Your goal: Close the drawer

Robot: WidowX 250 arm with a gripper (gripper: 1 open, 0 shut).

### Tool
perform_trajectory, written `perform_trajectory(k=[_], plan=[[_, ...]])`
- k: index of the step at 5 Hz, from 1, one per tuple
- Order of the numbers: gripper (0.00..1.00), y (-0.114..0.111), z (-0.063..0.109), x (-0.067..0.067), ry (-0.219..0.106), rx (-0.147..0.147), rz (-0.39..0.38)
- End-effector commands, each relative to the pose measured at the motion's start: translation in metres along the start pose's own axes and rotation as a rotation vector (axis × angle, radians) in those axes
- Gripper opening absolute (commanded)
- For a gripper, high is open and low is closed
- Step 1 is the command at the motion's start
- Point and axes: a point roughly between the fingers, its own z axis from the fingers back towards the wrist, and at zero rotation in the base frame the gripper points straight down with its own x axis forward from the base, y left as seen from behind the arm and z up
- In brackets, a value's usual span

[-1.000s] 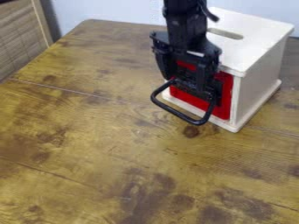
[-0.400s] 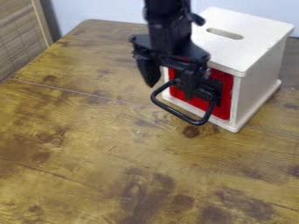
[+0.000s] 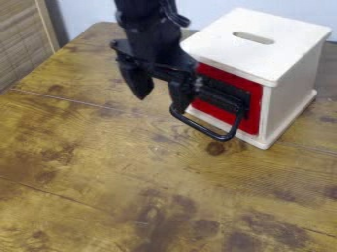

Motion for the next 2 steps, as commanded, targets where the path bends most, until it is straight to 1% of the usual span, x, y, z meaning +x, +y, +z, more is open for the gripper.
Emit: perform_trajectory(k=[1, 2], plan=[[1.0, 0.015, 0.013, 0.001, -0.074, 0.014, 0.025], [1.0, 0.028, 0.004, 0.005, -0.064, 0.023, 0.046]])
